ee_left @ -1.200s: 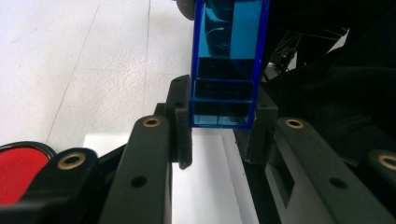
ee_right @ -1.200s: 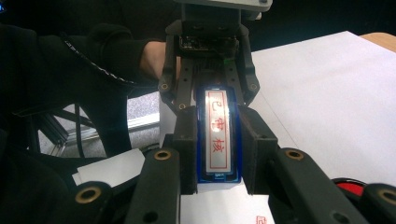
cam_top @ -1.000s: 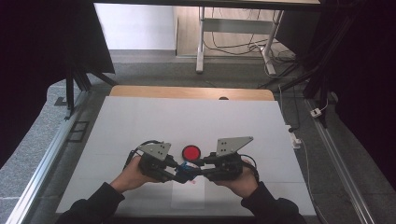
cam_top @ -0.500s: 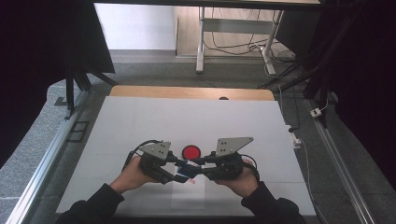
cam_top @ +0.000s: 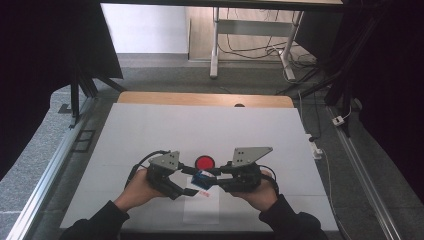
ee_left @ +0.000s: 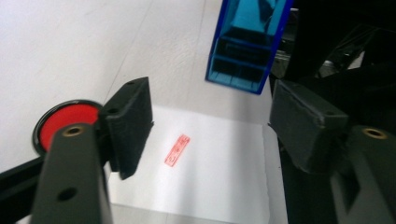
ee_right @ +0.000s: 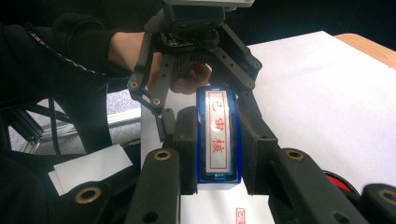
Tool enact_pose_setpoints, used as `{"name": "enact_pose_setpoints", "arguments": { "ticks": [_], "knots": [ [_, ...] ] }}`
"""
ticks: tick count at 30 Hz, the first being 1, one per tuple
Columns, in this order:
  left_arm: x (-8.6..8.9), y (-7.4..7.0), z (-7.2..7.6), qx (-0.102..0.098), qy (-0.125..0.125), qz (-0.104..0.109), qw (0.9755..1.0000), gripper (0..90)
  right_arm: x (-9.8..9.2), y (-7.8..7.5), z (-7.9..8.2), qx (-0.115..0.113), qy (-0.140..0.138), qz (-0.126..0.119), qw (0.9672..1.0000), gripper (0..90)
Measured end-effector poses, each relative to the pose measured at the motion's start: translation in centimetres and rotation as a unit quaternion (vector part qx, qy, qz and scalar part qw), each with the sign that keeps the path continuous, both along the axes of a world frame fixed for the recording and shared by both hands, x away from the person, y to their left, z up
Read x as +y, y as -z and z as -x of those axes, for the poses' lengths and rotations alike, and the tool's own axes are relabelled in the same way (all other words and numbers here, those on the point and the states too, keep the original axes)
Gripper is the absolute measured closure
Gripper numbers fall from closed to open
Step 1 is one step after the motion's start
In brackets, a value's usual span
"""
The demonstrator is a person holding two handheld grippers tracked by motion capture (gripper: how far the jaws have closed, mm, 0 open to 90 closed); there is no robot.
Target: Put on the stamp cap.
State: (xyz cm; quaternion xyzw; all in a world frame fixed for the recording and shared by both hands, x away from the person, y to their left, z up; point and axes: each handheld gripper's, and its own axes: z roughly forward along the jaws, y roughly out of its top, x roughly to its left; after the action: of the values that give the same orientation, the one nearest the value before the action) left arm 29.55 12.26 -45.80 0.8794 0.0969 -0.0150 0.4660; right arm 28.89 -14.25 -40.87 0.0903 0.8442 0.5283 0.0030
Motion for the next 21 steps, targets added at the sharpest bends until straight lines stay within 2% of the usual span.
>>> {"name": "enact_pose_setpoints", "arguments": {
  "ticks": [6,13,17,21],
  "knots": [
    [0.8,-0.2,0.4,0.008,-0.037,0.002,0.9993,20.9,-0.1,0.0,0.0,-0.003,0.006,0.0,1.0,70.9],
    [1.7,-0.4,0.9,0.019,-0.067,0.005,0.9976,11.1,-0.2,-0.1,0.0,-0.004,0.014,0.004,0.9999,70.9],
    [2.1,-0.5,1.5,0.016,-0.09,-0.008,0.9958,5.9,-0.3,-0.1,-0.1,-0.005,0.021,0.009,0.9997,70.8],
    [2.8,-0.4,2.1,0.02,-0.111,-0.008,0.9936,3.7,-0.5,-0.1,-0.2,-0.005,0.028,0.014,0.9995,70.8]
  ]
}}
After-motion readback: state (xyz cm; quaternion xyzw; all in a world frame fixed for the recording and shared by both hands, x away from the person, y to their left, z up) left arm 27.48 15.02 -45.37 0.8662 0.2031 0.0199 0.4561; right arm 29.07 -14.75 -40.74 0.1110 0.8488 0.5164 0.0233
